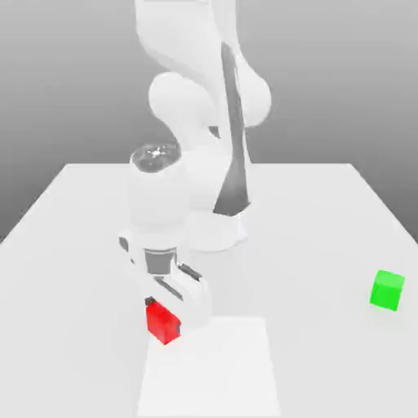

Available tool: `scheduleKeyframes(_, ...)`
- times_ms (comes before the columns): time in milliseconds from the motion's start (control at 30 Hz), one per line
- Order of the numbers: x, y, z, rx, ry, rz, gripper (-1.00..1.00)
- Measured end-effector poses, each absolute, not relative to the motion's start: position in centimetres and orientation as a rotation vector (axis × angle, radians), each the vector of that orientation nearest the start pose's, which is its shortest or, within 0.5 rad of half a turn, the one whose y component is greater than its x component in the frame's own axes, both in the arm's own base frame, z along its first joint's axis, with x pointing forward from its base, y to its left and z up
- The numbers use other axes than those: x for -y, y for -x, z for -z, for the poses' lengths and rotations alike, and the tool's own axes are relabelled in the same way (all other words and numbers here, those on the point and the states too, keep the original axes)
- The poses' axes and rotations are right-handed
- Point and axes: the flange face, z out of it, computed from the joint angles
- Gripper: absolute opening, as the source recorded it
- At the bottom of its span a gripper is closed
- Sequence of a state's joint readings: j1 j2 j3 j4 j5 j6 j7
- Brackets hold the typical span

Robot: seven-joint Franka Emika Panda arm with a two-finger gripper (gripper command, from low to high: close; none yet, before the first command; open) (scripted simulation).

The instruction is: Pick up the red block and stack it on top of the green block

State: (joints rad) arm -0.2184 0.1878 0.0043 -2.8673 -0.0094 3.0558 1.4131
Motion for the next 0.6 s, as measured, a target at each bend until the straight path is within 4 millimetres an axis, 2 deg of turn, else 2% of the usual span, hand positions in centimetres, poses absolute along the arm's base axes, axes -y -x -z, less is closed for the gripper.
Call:
scheduleKeyframes(167,7.2,-33.6,-14.6,-2.272,2.168,0.003,-1.00)
scheduleKeyframes(400,7.2,-33.7,-19.9,-2.272,2.169,0.003,-1.00)
scheduleKeyframes(467,4.9,-34.4,-20.9,-2.187,2.256,0.005,-1.00)
scheduleKeyframes(533,1.0,-35.5,-21.5,-2.035,2.398,0.010,-1.00)
scheduleKeyframes(600,-3.9,-36.1,-22.0,-1.848,2.547,0.014,-1.00)
